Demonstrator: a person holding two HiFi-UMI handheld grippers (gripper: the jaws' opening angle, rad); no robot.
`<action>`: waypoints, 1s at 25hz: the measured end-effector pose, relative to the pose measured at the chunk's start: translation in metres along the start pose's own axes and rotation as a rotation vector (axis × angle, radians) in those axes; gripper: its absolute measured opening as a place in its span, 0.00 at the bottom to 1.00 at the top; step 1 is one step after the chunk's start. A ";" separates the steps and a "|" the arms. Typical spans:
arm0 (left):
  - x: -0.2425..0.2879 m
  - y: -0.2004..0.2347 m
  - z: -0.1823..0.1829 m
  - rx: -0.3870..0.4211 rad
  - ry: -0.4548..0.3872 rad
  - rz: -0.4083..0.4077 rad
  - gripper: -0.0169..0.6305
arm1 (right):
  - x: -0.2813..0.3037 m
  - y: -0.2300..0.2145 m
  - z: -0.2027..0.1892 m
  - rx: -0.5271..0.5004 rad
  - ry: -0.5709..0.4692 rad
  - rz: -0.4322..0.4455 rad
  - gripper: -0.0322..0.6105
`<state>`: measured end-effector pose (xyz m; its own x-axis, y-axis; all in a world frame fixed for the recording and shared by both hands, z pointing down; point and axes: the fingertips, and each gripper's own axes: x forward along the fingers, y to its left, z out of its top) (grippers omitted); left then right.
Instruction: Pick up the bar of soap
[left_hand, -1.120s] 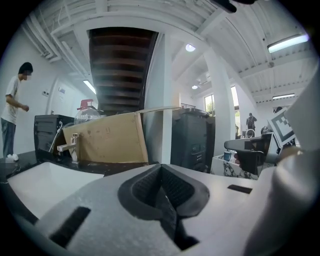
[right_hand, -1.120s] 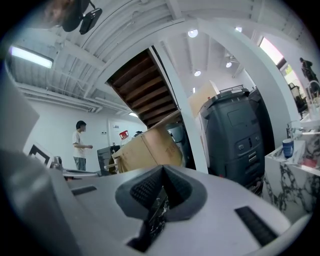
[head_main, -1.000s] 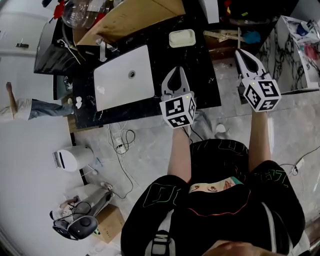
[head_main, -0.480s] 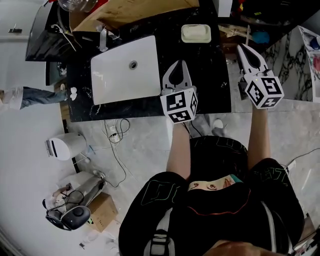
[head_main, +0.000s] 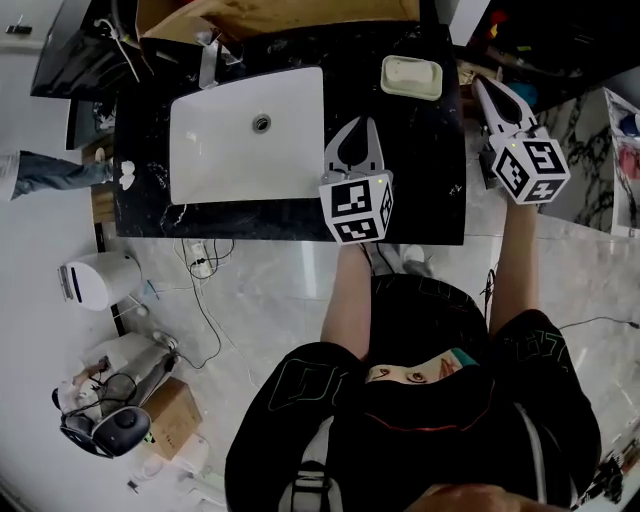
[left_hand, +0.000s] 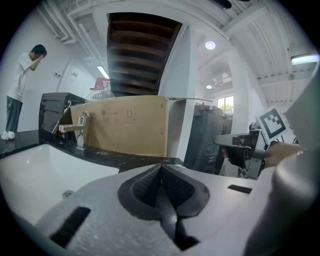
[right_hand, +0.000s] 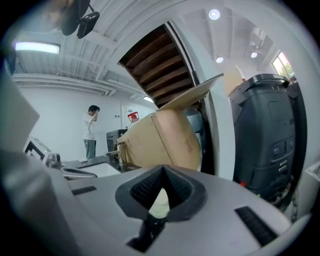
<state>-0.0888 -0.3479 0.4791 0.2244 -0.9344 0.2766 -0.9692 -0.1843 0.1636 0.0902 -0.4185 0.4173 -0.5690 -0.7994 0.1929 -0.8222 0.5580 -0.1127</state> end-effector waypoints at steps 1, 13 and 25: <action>0.002 0.004 0.002 -0.007 -0.003 0.002 0.04 | 0.006 0.001 0.001 -0.021 0.015 0.009 0.06; 0.034 0.033 0.019 -0.060 -0.035 -0.030 0.04 | 0.075 0.045 -0.012 -0.364 0.269 0.261 0.06; 0.079 0.075 0.029 -0.121 -0.051 -0.059 0.04 | 0.119 0.058 -0.080 -0.690 0.752 0.473 0.24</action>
<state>-0.1472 -0.4443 0.4854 0.2720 -0.9380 0.2150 -0.9344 -0.2041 0.2920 -0.0238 -0.4633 0.5117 -0.4746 -0.2672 0.8386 -0.2078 0.9599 0.1883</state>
